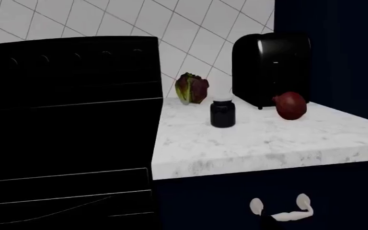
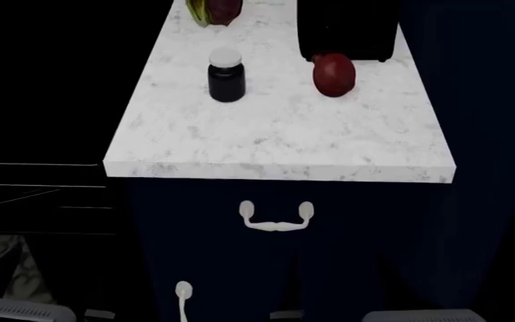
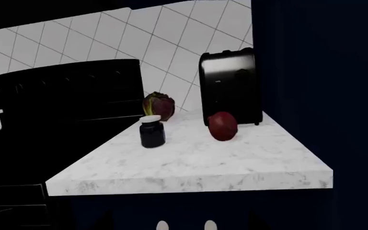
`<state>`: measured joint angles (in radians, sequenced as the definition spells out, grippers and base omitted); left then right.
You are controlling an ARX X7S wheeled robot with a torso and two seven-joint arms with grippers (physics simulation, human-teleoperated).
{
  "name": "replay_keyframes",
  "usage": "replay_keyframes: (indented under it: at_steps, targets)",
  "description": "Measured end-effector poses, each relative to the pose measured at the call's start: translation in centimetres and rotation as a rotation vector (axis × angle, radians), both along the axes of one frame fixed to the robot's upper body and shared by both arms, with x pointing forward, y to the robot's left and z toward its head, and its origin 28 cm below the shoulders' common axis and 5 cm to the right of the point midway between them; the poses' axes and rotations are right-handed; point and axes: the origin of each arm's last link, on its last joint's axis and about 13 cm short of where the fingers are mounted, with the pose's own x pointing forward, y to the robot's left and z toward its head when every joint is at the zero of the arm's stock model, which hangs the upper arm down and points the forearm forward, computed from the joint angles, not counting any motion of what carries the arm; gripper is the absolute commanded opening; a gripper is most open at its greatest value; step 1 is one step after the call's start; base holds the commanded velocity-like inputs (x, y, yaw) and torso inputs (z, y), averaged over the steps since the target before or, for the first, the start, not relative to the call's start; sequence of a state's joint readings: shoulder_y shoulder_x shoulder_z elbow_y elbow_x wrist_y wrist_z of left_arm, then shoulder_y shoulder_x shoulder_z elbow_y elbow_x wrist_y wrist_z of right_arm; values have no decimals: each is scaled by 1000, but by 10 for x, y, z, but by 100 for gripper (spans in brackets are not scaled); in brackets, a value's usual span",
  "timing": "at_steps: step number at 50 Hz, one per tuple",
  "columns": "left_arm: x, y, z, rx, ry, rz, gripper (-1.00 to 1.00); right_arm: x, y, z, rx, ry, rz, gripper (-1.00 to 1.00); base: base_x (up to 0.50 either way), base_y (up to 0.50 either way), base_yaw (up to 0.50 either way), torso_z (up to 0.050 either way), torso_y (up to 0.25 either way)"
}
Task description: Close the fridge doors
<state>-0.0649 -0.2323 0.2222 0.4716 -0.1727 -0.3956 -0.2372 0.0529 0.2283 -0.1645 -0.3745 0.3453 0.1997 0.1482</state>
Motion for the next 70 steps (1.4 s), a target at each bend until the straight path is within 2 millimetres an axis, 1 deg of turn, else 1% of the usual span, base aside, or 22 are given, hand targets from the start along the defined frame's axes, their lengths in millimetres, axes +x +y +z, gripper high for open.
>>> replay_keyframes:
  at_steps: [4,16,47,57,70]
  targets:
    - [0,0,0,1,1,0,100,0,0,1,8,1,-2,100,2,-82,0,0,2]
    - [0,0,0,2,3,1,100,-2,-1,0,26,1,-8,100,0,-323,0,0,0]
    - [0,0,0,1,1,2,100,-3,-2,0,28,2,-15,100,31,-2,0,0,0]
    - [0,0,0,-2,-2,3,100,-6,-10,5,62,6,-50,100,0,0,0,0,0]
    - [-1,0,0,-6,-5,4,100,-12,-27,17,109,16,-117,100,0,0,0,0,0]
